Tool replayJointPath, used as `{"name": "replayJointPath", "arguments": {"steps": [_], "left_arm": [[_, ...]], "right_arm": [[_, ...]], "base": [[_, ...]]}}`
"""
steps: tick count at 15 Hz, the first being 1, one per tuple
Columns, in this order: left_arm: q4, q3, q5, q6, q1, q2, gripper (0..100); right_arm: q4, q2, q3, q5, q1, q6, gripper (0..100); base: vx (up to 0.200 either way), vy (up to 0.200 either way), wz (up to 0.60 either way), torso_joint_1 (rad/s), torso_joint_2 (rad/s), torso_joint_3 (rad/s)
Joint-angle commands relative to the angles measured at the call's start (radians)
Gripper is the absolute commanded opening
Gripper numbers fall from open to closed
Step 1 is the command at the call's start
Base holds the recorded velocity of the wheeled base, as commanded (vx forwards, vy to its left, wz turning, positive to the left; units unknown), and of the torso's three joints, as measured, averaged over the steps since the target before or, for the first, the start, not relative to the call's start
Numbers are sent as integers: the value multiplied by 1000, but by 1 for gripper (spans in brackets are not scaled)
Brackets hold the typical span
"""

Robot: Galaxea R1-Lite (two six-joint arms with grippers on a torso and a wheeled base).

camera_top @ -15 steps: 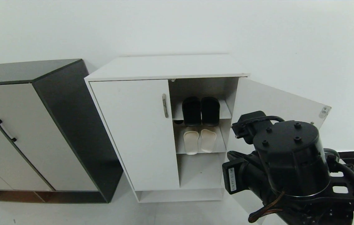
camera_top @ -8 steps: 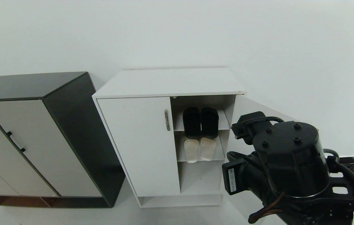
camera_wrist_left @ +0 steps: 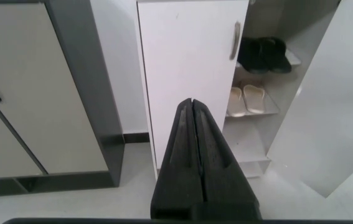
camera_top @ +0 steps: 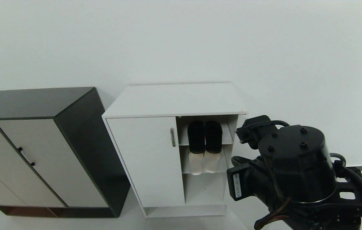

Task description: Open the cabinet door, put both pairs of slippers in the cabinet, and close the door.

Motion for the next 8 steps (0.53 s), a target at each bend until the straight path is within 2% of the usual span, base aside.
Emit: {"name": "replayJointPath", "arguments": {"steps": [1, 4, 8], "left_arm": [[0, 0, 0, 0, 1, 0, 0], [0, 0, 0, 0, -1, 0, 0], [0, 0, 0, 0, 1, 0, 0]], "right_arm": [[-1, -3, 3, 3, -3, 0, 0], [-1, -6, 8, 13, -4, -1, 0], [1, -5, 8, 16, -4, -3, 0]], "base": [[0, 0, 0, 242, -579, -330], [0, 0, 0, 185, -414, -225], [0, 0, 0, 24, -51, -28]]}}
